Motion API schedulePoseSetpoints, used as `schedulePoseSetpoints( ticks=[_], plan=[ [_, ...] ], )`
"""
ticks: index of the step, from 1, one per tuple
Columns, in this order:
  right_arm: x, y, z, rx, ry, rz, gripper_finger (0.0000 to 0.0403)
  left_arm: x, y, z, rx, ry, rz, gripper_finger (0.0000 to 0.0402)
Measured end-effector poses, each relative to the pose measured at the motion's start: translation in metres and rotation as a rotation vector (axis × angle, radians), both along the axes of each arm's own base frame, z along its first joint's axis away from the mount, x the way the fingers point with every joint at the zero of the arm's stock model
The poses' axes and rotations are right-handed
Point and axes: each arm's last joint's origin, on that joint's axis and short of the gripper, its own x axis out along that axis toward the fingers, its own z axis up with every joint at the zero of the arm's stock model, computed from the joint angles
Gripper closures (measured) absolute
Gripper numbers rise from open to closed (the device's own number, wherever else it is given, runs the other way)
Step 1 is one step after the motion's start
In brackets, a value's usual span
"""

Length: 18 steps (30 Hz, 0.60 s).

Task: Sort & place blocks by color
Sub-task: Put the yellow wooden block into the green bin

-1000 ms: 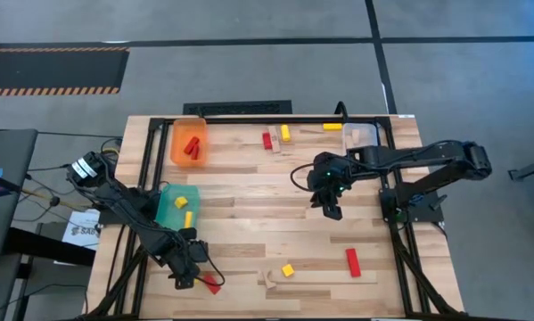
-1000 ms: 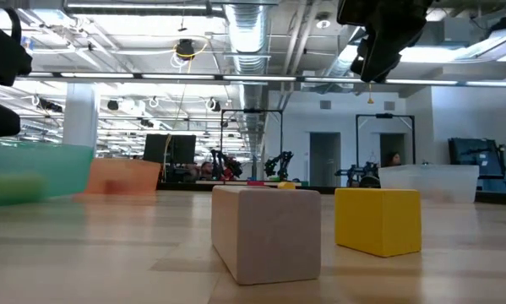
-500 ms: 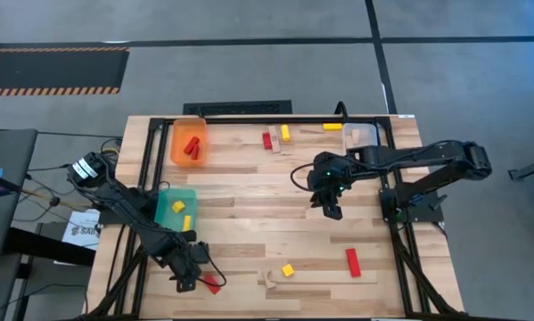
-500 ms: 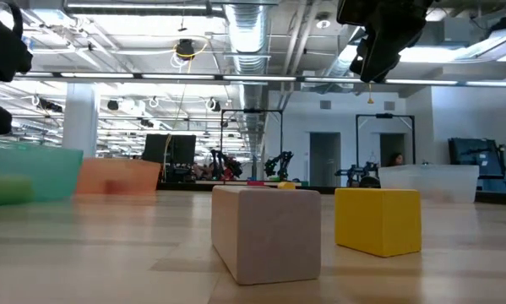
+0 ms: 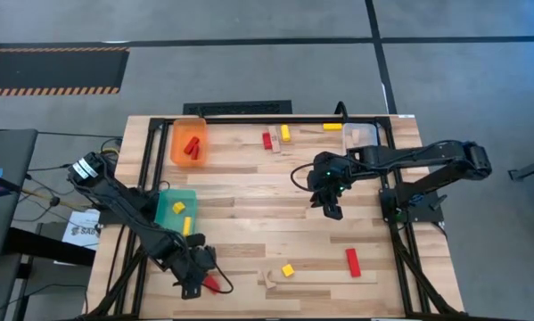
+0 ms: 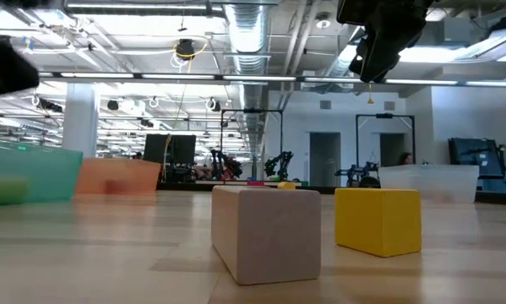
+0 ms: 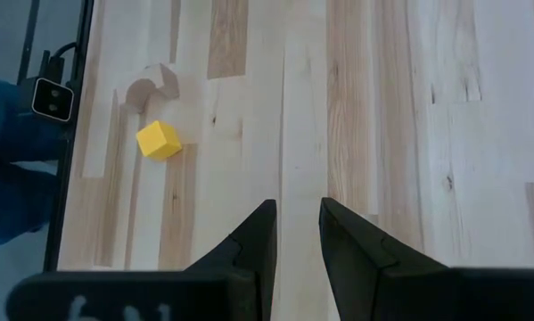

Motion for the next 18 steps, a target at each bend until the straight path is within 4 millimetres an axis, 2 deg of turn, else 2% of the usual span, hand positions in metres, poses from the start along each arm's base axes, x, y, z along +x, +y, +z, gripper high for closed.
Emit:
schedulePoseSetpoints(
  ticks=[5,9,12,15,18],
  plan=[
    [0.0,0.0,0.0,0.0,-0.005,0.0,0.0295,0.007,0.006,0.023,0.153,-0.011,-0.011,0.0396],
    [0.002,0.0,0.002,0.002,-0.029,-0.002,0.0295,0.02,0.03,0.039,0.294,-0.012,0.018,0.0396],
    [0.004,0.0,0.003,0.02,-0.039,-0.026,0.0295,0.024,0.055,0.051,0.358,-0.006,0.045,0.0398],
    [0.004,0.0,0.003,0.052,-0.032,-0.066,0.0295,0.011,0.084,0.067,0.454,-0.002,0.104,0.0398],
    [0.004,0.0,0.003,0.093,-0.01,-0.121,0.0295,-0.014,0.113,0.078,0.493,-0.027,0.172,0.0398]
  ],
)
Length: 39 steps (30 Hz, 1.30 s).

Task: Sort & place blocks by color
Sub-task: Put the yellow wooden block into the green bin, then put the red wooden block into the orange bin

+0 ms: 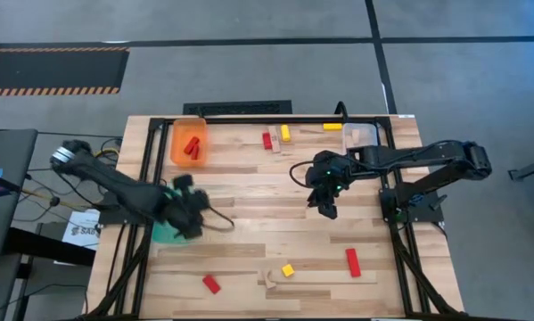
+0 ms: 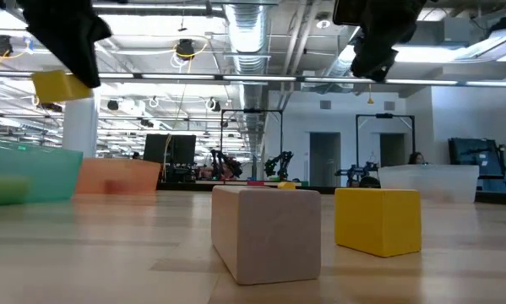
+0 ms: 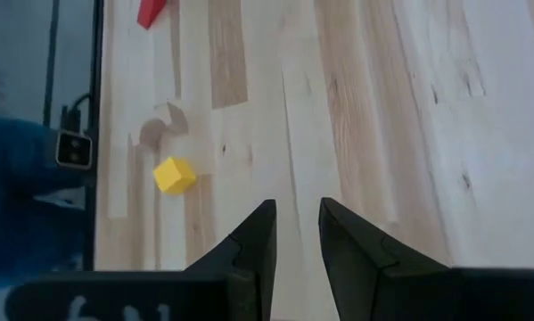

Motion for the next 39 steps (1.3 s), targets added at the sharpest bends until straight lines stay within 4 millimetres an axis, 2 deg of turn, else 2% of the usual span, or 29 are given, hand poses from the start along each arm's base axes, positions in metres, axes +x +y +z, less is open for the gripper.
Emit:
schedulePoseSetpoints(
  ticks=[2,5,8,13,19,24,26,32,36,39],
  plan=[
    [0.0,0.0,0.0,0.027,0.011,-0.034,0.0295,-0.018,0.015,-0.002,-0.043,-0.027,0.032,0.0398],
    [0.001,0.0,0.001,0.062,0.014,-0.1,0.0295,-0.042,0.029,-0.019,-0.163,-0.042,0.079,0.0398],
    [0.004,-0.001,0.003,0.081,0.003,-0.189,0.0295,-0.056,0.034,-0.034,-0.254,-0.051,0.101,0.0399],
    [0.009,-0.002,0.007,0.145,-0.049,-0.281,0.0295,-0.074,0.039,-0.042,-0.247,0.03,0.019,0.0399],
    [0.017,-0.001,0.012,0.214,-0.112,-0.347,0.0295,-0.075,0.039,-0.046,-0.205,0.144,-0.118,0.0399],
    [0.028,0.006,0.01,0.247,-0.153,-0.362,0.0295,-0.068,0.036,-0.053,-0.2,0.21,-0.138,0.0392],
    [0.032,0.009,0.003,0.253,-0.126,-0.365,0.0295,-0.065,0.034,-0.057,-0.208,0.241,-0.141,0.0384],
    [0.051,0.025,-0.013,0.314,-0.102,-0.368,0.0295,-0.059,0.03,-0.065,-0.202,0.309,-0.173,0.0324],
    [0.061,0.041,-0.014,0.33,-0.077,-0.339,0.0295,-0.059,0.03,-0.065,-0.228,0.327,-0.177,0.0273],
    [0.069,0.053,-0.007,0.35,-0.099,-0.311,0.0295,-0.057,0.029,-0.055,-0.238,0.293,-0.188,0.0242]
  ],
)
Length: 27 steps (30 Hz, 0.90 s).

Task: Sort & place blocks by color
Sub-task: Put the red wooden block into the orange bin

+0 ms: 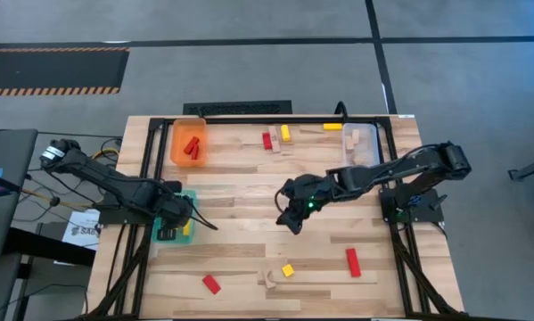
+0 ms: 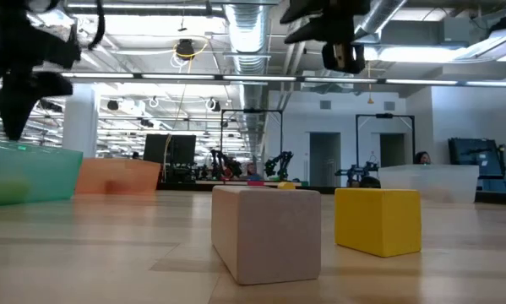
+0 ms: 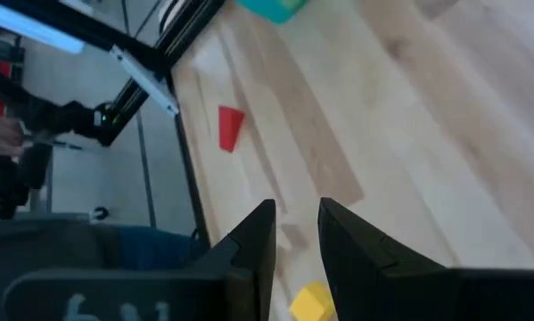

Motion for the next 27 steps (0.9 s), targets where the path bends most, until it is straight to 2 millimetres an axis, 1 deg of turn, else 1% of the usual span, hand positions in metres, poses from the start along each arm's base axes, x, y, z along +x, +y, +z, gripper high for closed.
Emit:
schedulePoseSetpoints(
  ticks=[3,5,9,11,13,16,18,20,23,27],
  plan=[
    [0.001,0.009,0.006,0.005,-0.006,0.022,0.0295,0.006,-0.001,0.019,0.002,-0.12,-0.021,0.0222],
    [0.002,0.013,0.01,0.014,-0.022,0.013,0.0295,0.011,-0.002,0.032,0.006,-0.242,-0.032,0.0217],
    [-0.002,0.02,0.011,0.037,-0.008,-0.013,0.0295,0.019,-0.004,0.047,-0.019,-0.474,-0.073,0.0214],
    [-0.002,0.024,0.011,0.054,-0.002,-0.027,0.0295,0.022,-0.005,0.048,-0.036,-0.541,-0.111,0.0214],
    [-0.003,0.031,0.009,0.077,0.02,-0.028,0.0295,0.024,-0.008,0.046,-0.069,-0.564,-0.178,0.0213],
    [-0.006,0.041,0.01,0.113,0.03,-0.053,0.0295,0.025,-0.014,0.042,-0.153,-0.56,-0.353,0.0213],
    [-0.009,0.05,0.009,0.129,0.041,-0.08,0.0295,0.027,-0.018,0.04,-0.176,-0.551,-0.479,0.0213],
    [-0.012,0.06,0.01,0.148,0.047,-0.11,0.0295,0.027,-0.022,0.038,-0.179,-0.549,-0.57,0.0213],
    [-0.019,0.076,0.009,0.16,0.056,-0.115,0.0295,0.031,-0.025,0.038,-0.164,-0.575,-0.617,0.0213],
    [-0.03,0.098,0.008,0.131,0.062,-0.098,0.0295,0.04,-0.029,0.042,-0.178,-0.657,-0.602,0.0213]
  ],
)
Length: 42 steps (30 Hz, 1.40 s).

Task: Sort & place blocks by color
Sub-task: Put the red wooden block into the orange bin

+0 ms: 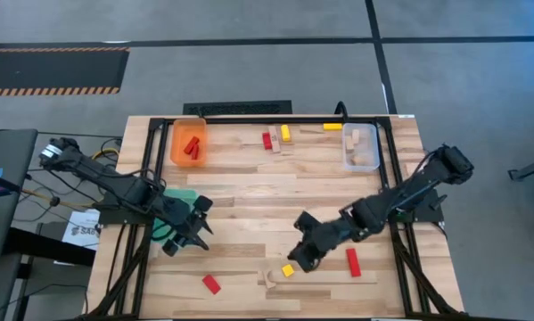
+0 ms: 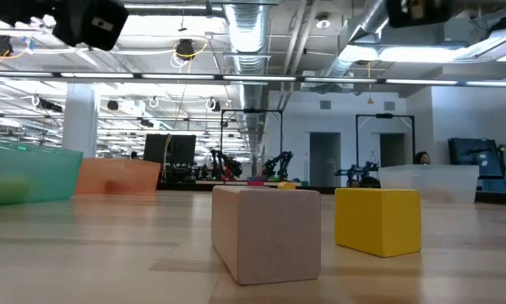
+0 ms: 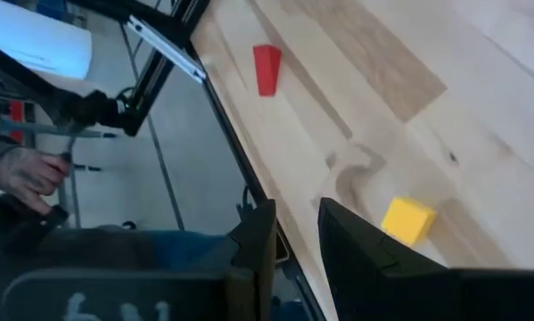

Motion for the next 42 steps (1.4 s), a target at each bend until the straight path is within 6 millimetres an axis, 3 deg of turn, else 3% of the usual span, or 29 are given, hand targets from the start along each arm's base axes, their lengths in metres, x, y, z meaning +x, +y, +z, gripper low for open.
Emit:
schedulePoseSetpoints(
  ticks=[6,14,21,25,30,36,42],
  plan=[
    [-0.022,0.03,-0.005,-0.017,0.062,0.042,0.0295,0.017,-0.01,0.002,-0.087,-0.081,0.03,0.0213],
    [-0.069,0.058,-0.023,-0.058,0.34,0.028,0.0295,0.042,-0.037,-0.012,-0.1,-0.023,0.037,0.0213],
    [-0.096,0.046,-0.035,-0.138,0.651,-0.089,0.0281,0.069,-0.054,-0.022,-0.107,0.052,0.164,0.0213],
    [-0.103,0.037,-0.043,-0.162,0.773,-0.17,0.0228,0.074,-0.055,-0.03,-0.127,0.093,0.22,0.0213],
    [-0.113,0.028,-0.08,-0.107,0.909,-0.168,0.014,0.076,-0.051,-0.035,-0.091,0.029,0.33,0.0213],
    [-0.121,0.021,-0.119,-0.017,0.932,-0.241,0.0084,0.085,-0.036,-0.034,-0.098,-0.067,0.52,0.0213],
    [-0.121,0.019,-0.123,-0.016,0.879,-0.335,0.0072,0.096,-0.026,-0.026,-0.156,-0.159,0.571,0.0213]
  ],
)
